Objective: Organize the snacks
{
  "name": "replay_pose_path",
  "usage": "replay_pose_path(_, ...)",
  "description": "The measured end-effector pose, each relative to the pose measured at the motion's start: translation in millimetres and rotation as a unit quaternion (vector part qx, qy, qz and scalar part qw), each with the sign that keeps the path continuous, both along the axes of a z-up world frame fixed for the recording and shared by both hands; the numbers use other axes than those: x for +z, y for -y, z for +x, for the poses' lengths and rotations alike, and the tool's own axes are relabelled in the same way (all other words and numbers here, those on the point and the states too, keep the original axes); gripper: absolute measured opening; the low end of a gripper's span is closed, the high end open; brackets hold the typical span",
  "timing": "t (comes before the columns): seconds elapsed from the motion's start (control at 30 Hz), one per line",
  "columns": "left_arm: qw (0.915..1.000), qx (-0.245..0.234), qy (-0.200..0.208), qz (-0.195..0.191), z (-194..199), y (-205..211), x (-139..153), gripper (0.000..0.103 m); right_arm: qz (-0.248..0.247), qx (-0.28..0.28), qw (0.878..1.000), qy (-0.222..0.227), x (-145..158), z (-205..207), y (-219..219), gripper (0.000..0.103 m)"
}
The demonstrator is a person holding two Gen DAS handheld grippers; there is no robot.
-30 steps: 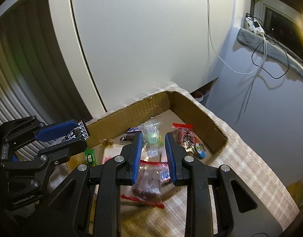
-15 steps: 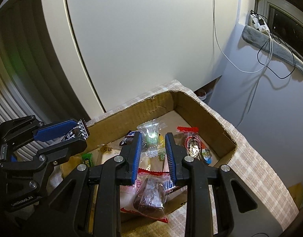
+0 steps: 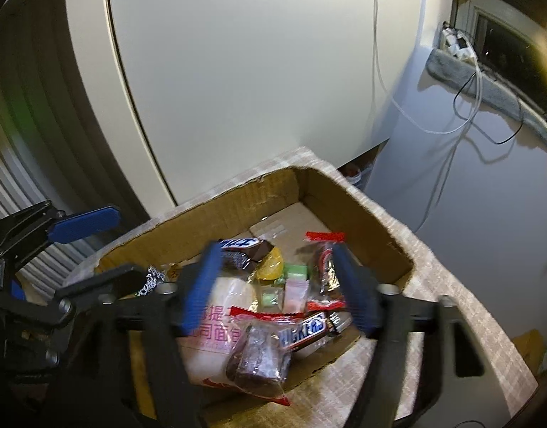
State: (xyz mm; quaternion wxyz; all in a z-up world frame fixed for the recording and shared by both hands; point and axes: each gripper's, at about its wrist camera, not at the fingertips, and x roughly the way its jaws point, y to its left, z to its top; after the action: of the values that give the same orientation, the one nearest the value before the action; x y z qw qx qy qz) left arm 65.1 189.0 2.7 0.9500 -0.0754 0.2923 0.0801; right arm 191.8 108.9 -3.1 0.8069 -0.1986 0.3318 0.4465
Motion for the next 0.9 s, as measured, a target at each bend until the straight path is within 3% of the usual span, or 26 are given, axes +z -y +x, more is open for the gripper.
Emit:
replay_pose_path(0.1, 1.0000, 0.001, -0.001, 0.000, -0.1, -0.6, -0.3, 0.060, -0.001, -0.005, 1.000, 0.002, 1.4, 0.8, 0.6, 0.085)
replay_pose_path(0.3, 1.0000, 0.006, -0.002, 0.002, -0.1, -0.1, 0.9, 0.067, 0.001, -0.011, 1.000, -0.005, 2.0, 1.3, 4.1, 0.087)
replay_pose_path(0.9, 0.9998, 0.017, -0.001, 0.010, -10.2, 9.2, 6.4, 0.071, 0.033, -0.042, 0.998, -0.017, 7.1, -13.3, 37.2, 0.090)
